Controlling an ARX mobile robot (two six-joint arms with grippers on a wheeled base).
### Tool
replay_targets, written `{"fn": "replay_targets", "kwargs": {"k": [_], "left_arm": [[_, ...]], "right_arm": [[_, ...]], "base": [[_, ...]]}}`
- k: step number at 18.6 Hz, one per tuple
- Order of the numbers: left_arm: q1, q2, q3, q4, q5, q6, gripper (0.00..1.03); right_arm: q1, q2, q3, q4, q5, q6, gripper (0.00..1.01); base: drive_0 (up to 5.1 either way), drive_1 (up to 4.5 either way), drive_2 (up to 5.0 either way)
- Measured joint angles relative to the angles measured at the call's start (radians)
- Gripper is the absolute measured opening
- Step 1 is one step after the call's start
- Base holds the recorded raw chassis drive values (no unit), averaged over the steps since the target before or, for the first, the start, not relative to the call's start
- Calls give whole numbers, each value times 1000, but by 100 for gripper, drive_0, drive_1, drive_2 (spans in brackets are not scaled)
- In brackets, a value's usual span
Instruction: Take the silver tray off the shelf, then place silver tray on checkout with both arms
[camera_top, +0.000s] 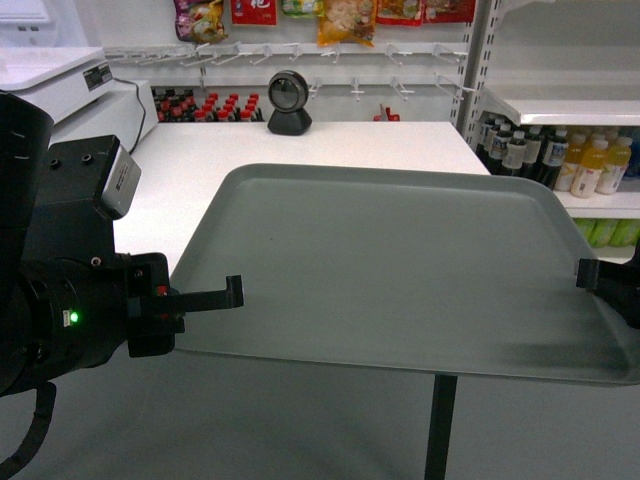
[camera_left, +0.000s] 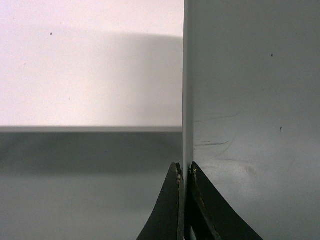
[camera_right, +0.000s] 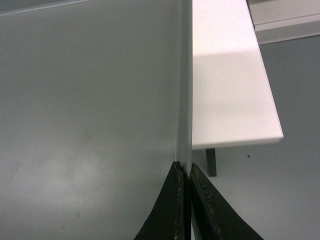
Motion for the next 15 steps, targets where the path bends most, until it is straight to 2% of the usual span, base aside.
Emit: {"fn": "replay_targets", "kwargs": {"k": [15], "left_arm": [[2,0,0,1,0,0,2]], "right_arm": [[0,0,0,-1,0,0,2]], "base": [[-7,395,-410]]}}
